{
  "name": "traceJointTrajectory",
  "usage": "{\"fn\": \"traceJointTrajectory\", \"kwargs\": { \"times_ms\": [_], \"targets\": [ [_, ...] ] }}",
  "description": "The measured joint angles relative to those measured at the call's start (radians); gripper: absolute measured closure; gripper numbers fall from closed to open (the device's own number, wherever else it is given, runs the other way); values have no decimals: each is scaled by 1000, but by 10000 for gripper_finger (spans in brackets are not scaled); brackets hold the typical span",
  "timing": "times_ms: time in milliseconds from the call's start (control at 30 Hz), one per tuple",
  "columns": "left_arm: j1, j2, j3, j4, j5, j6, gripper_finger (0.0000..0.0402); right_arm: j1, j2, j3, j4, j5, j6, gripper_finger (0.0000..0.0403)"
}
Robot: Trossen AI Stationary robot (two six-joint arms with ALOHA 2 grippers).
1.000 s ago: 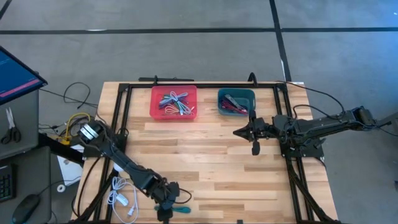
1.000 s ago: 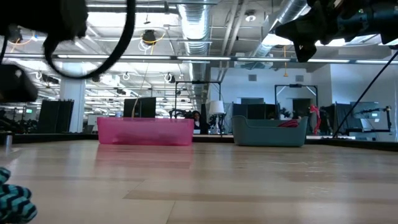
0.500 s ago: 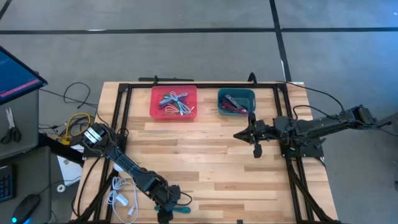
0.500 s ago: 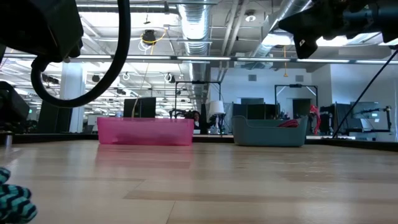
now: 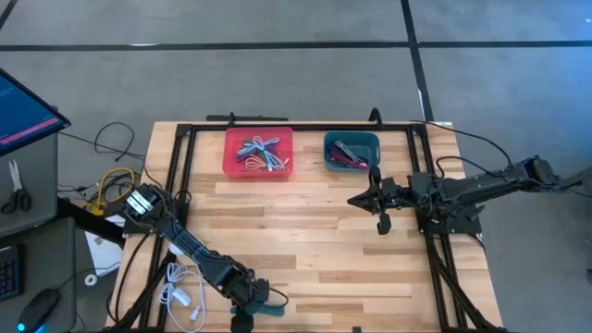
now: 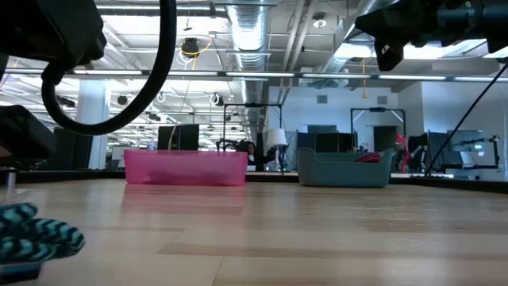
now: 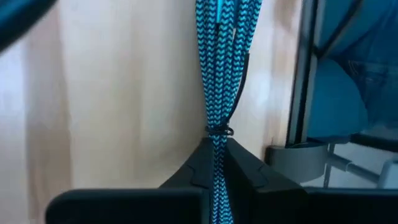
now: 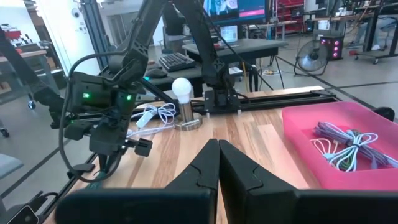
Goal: Pick & Place USB Port
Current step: Put the black and light blue charger cable into the green bin
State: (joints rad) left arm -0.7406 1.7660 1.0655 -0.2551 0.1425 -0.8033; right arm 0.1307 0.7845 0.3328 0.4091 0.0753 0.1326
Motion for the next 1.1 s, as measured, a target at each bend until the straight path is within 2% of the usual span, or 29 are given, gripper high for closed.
{"fn": "traceJointTrajectory", "kwargs": {
  "times_ms": [267, 400, 567, 667, 833, 1100],
  "targets": [
    [1, -30, -4, -16, -20, 99, 387, 0, 0, 0, 0, 0, 0, 403],
    [1, -110, -8, -93, -129, 148, 387, 0, 0, 0, 0, 0, 0, 403],
    [6, -258, -6, -272, -294, 211, 387, 0, 0, 0, 0, 0, 0, 403],
    [28, -348, -4, -304, -366, 280, 388, 0, 0, 0, 2, 0, 0, 403],
    [131, -464, -4, -318, -416, 475, 388, 0, 0, 0, 6, 0, 0, 403],
    [385, -589, -4, -277, -449, 756, 388, 0, 0, 0, 6, 0, -11, 403]
  ]
}}
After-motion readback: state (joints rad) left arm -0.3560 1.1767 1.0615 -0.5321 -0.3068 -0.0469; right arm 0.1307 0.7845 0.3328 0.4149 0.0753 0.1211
